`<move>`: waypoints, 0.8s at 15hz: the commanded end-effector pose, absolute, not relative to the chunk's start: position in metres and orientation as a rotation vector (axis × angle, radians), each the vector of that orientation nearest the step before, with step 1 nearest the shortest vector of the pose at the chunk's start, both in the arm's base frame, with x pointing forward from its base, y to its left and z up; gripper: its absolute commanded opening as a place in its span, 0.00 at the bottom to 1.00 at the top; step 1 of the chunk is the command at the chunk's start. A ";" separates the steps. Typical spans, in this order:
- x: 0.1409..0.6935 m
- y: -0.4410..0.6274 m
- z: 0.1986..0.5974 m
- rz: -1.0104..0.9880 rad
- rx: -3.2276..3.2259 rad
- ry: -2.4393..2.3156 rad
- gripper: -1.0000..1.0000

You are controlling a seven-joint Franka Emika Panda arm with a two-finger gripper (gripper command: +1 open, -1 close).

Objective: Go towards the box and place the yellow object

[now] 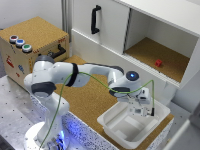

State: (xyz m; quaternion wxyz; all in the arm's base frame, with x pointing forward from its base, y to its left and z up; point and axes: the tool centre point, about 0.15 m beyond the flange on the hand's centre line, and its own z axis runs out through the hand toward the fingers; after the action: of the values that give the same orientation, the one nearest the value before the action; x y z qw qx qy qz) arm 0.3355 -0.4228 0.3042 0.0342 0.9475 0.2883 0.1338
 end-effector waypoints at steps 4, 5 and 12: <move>0.383 -0.453 0.243 0.380 3.018 1.029 0.00; 0.386 -0.451 0.239 0.367 3.033 1.015 0.00; 0.396 -0.439 0.227 0.277 3.066 1.008 1.00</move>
State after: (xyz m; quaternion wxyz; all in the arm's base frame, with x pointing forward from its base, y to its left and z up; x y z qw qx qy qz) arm 0.3705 -0.4169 0.2410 0.0237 0.9542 0.2924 0.0589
